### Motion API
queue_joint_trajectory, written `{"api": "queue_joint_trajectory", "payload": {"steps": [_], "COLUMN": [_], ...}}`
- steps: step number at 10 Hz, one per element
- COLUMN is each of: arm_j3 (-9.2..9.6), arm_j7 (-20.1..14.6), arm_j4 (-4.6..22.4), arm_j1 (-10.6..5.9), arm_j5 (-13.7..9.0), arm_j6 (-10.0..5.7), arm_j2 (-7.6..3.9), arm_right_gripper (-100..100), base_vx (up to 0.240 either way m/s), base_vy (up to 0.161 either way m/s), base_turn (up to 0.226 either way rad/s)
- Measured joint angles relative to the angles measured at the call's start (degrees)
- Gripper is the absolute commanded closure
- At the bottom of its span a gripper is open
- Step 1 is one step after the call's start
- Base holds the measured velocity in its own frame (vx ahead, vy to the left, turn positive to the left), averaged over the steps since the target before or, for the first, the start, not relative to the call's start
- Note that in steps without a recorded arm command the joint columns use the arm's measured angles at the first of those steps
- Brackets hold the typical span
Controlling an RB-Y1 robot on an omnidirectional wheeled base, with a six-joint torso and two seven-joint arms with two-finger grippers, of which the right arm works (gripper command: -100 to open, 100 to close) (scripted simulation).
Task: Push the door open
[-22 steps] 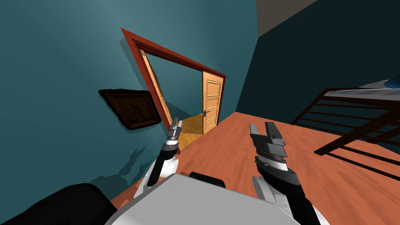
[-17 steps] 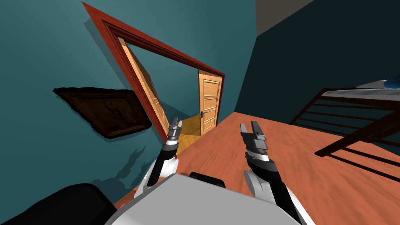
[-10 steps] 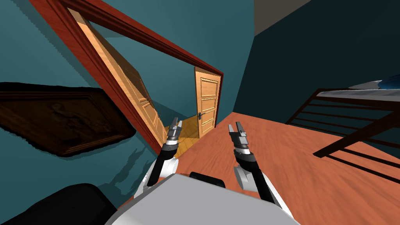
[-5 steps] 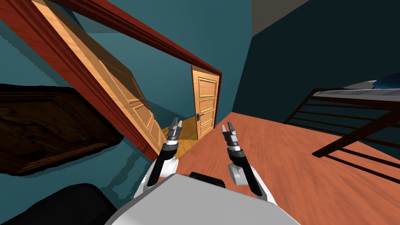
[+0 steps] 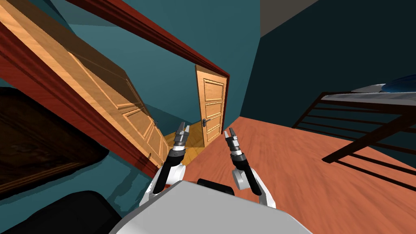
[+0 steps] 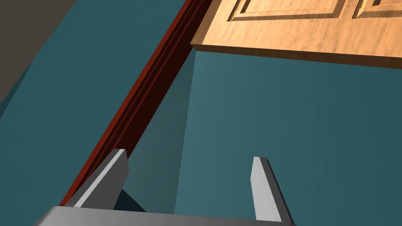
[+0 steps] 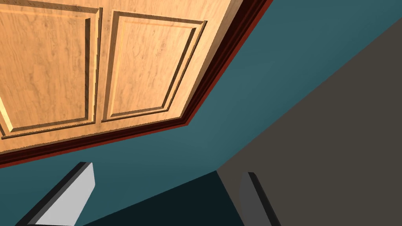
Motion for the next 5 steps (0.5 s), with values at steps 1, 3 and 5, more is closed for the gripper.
{"api": "queue_joint_trajectory", "payload": {"steps": [1, 3, 5], "arm_j3": [1.27, 3.24, 4.75], "arm_j7": [-0.34, -1.06, -1.85], "arm_j4": [1.56, 3.91, 5.83], "arm_j1": [-1.13, -3.15, -4.70], "arm_j5": [-0.18, -0.45, -0.84], "arm_j6": [0.26, 1.02, 1.50], "arm_j2": [-0.15, -0.27, -0.78], "arm_right_gripper": [-100, -100, -100], "base_vx": [0.164, 0.122, 0.084], "base_vy": [-0.024, -0.015, -0.015], "base_turn": [-0.046, -0.039, -0.041]}}
